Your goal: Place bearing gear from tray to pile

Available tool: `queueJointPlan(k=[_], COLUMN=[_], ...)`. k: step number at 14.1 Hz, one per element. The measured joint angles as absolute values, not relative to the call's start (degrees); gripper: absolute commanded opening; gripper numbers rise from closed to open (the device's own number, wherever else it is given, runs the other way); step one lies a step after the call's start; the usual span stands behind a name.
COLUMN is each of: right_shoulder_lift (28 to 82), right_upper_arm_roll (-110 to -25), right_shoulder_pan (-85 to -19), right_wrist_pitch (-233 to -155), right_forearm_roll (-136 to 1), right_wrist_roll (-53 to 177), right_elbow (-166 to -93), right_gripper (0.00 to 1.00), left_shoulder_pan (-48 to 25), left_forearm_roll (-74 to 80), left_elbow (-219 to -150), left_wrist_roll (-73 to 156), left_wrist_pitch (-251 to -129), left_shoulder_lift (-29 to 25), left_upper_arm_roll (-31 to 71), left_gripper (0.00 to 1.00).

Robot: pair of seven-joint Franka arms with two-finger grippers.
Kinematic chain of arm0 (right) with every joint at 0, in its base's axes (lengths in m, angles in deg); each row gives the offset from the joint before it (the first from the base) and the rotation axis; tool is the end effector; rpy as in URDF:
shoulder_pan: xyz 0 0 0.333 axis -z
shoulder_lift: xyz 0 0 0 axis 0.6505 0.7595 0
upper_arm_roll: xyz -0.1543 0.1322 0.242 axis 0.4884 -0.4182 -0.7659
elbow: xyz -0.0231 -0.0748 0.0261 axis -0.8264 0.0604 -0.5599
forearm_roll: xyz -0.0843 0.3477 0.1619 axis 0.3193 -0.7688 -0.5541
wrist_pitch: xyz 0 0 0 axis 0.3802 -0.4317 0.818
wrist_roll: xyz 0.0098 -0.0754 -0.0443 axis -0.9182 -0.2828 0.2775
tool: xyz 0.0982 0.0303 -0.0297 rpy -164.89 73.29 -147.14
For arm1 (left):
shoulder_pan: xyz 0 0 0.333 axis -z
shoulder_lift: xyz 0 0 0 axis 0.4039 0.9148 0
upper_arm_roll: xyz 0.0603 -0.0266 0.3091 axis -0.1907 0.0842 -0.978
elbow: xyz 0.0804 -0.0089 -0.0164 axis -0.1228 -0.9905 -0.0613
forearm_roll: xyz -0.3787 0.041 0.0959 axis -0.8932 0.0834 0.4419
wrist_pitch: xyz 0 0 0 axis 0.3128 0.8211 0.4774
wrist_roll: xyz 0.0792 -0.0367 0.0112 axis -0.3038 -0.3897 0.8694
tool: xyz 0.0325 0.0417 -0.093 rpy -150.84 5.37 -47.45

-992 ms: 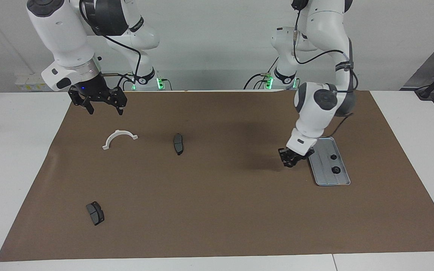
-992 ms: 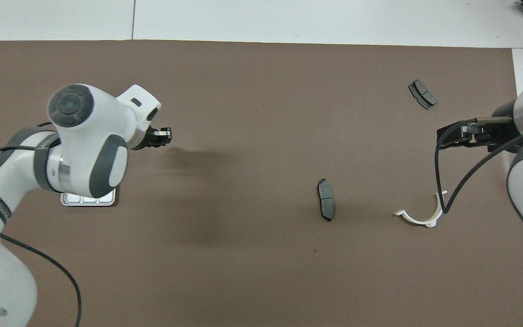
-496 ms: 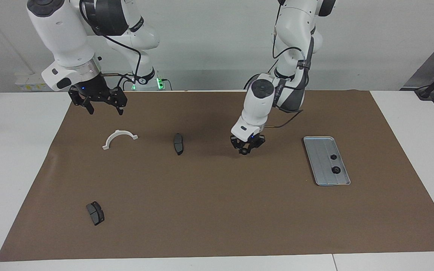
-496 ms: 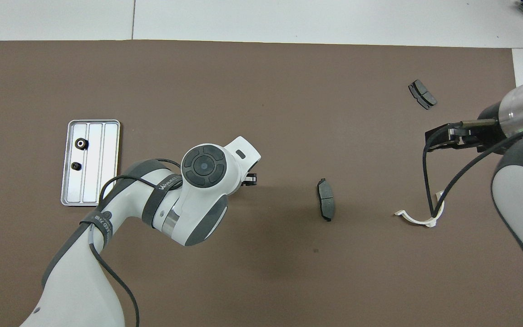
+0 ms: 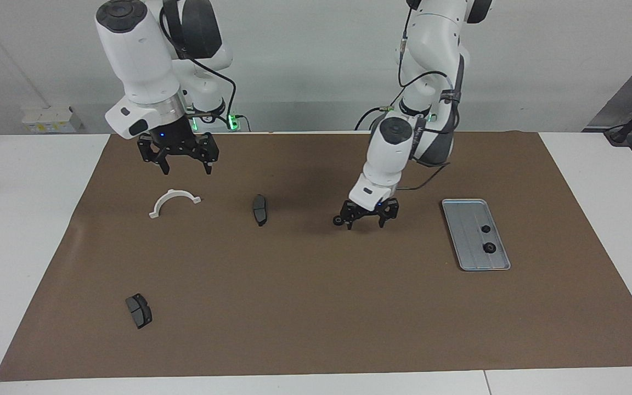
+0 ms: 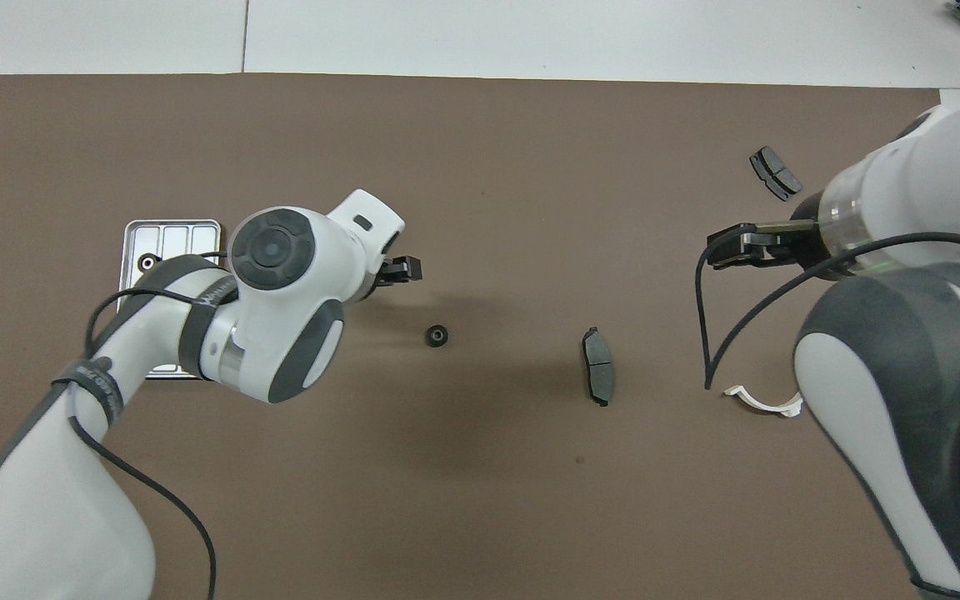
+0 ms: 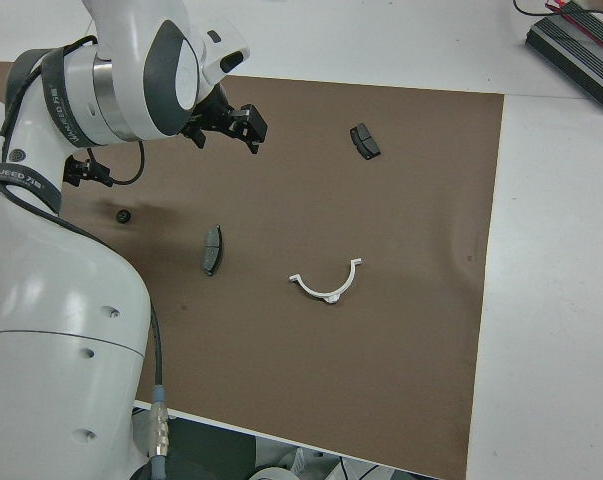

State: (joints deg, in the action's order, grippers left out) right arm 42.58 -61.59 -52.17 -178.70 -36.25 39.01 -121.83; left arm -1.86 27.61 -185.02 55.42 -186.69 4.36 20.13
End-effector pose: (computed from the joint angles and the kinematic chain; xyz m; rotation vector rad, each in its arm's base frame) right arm 0.5686 0.1260 0.5659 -3.1389 0.0579 -0.0894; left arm 0.5725 -0.2649 0.3612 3.0390 0.1370 0.1983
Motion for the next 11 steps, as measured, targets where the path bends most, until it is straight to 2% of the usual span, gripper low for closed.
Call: queueJointPlan(k=[6, 10, 11], right_shoulder_lift=[50.08, 55.49, 56.9], right_upper_arm_roll=[-61.79, -61.8, -61.79], right_shoulder_pan=[-63.68, -70.19, -71.51], right_wrist_pitch=[-188.29, -193.98, -195.88], right_forearm_roll=[-36.13, -35.86, -35.68], right_wrist_roll=[25.77, 18.32, 16.74], right_elbow=[-122.74, -122.85, -122.88], right_gripper=[1.0, 1.0, 1.0], left_shoulder_pan=[-20.61, -26.78, -27.37], left_forearm_roll=[27.64, 27.64, 27.64], left_elbow=[-184.61, -184.93, -185.11], left_wrist_roll=[37.89, 30.92, 30.07], left_wrist_pitch=[-185.56, -185.52, -185.53], left_shoulder_lift=[3.68, 3.69, 3.73], left_upper_arm_roll=[19.85, 19.92, 19.95], left_gripper=[1.0, 1.0, 0.93])
